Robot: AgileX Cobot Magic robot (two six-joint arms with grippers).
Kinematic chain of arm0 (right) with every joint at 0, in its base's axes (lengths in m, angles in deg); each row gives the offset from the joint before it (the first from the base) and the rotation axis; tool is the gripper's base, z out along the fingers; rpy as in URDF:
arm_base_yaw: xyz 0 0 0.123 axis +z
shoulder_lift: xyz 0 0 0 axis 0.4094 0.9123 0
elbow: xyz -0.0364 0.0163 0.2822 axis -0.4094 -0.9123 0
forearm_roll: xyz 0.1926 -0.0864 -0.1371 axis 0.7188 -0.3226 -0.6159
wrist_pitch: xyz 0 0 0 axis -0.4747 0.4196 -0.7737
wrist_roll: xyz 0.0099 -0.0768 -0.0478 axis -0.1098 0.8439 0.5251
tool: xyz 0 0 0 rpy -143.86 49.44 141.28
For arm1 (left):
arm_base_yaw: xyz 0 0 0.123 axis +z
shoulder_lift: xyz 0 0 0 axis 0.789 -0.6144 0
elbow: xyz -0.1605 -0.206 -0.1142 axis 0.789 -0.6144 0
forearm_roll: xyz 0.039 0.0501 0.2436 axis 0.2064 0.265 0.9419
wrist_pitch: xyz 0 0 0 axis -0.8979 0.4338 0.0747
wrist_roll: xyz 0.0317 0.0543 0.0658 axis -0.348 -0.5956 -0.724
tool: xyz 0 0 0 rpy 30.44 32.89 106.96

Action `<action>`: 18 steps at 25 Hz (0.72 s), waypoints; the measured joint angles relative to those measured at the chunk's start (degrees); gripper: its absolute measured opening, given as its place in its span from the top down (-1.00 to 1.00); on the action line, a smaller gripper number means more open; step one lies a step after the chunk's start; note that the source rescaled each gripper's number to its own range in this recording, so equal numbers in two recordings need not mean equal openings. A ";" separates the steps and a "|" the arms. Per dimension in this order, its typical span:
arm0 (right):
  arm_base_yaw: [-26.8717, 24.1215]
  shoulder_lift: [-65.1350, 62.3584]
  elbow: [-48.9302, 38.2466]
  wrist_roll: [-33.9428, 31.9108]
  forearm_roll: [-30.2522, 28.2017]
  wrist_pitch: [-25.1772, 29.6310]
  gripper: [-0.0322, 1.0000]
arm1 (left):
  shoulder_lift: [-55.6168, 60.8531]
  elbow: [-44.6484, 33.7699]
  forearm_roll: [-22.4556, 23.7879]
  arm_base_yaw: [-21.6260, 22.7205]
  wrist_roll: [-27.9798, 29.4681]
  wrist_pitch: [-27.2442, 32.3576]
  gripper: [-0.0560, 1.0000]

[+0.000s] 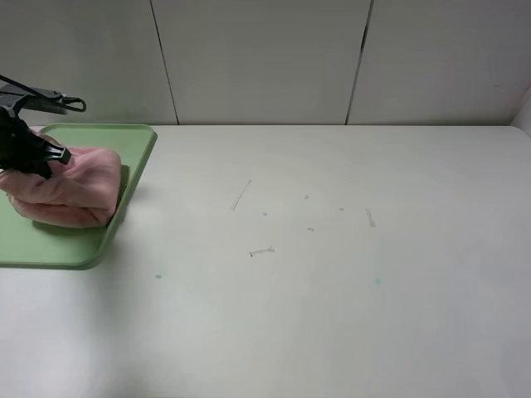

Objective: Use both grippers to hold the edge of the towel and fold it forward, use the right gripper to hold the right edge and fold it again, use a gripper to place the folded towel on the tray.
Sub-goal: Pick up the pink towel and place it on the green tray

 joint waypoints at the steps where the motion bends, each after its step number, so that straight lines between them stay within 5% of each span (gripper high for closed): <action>1: 0.00 0.00 0.00 0.00 0.00 0.00 -1.00 | 0.00 0.00 0.44 0.22 0.00 0.16 0.58; 11: 0.00 0.00 0.00 0.00 0.00 0.00 -1.00 | 0.00 0.00 0.66 0.62 0.15 0.69 0.52; 12: 0.00 0.00 0.00 0.00 0.00 0.00 -1.00 | 0.00 0.00 0.72 0.62 0.15 0.74 0.40; 16: 0.00 0.00 0.00 0.00 0.00 0.00 -1.00 | 0.00 0.00 0.92 0.62 0.15 0.73 -0.67; 18: 0.00 0.00 0.00 0.00 0.00 0.00 -1.00 | 0.18 0.00 0.92 0.62 0.15 0.88 -0.87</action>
